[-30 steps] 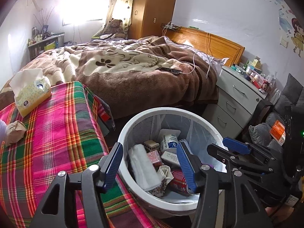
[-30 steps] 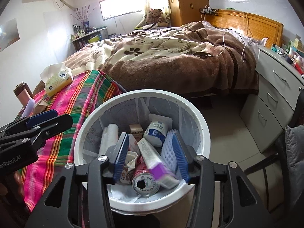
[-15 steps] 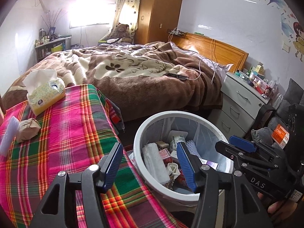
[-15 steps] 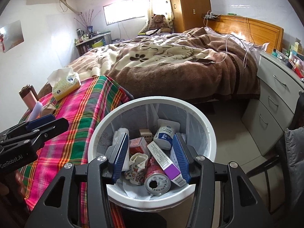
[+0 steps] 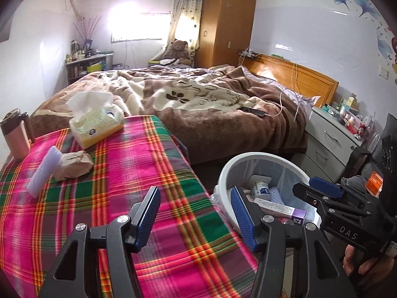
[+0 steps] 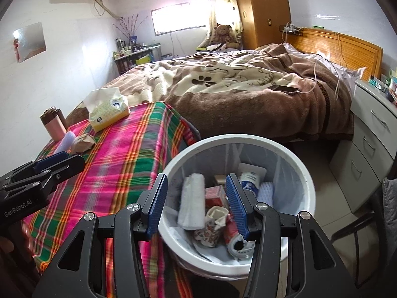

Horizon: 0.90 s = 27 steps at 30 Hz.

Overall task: Collect trash
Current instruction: 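Move both tools back over the remaining trash on the cloth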

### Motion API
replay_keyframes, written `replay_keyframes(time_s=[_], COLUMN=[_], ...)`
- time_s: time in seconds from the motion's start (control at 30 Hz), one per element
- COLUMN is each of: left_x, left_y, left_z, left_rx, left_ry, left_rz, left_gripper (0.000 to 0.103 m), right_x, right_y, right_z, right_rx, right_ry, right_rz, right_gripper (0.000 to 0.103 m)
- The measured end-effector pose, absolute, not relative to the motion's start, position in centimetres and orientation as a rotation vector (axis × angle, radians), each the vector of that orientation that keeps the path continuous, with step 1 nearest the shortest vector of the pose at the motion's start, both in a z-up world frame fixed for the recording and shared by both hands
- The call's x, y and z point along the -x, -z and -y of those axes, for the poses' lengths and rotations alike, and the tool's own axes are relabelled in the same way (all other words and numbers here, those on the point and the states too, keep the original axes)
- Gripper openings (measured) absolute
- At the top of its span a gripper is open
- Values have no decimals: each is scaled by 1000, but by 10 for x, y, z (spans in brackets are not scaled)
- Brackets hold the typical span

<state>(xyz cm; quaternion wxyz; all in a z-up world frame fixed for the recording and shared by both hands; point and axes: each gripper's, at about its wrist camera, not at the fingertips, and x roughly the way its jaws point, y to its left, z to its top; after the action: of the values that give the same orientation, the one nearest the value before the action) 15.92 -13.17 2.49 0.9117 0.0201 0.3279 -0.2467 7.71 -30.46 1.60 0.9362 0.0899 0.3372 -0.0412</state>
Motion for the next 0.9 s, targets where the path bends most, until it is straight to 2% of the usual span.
replay_keyframes(time_s=[0.2,0.27,0.9], left_x=[-162,-164,-202], left_y=[-28,-30,-24], left_z=[101,90,-19], left_rx=[-34,-31,15], left_ry=[460,445,262], left_rz=[-653,-650,-650], left_gripper=[59,59,59], right_x=[-84,-87,-134], right_y=[-20,-21,-19], right_z=[280,272,196], right_rx=[-162,-159,-87], right_ry=[39,23,-133], right_rz=[-668,-662,-663], right_gripper=[52,65,66])
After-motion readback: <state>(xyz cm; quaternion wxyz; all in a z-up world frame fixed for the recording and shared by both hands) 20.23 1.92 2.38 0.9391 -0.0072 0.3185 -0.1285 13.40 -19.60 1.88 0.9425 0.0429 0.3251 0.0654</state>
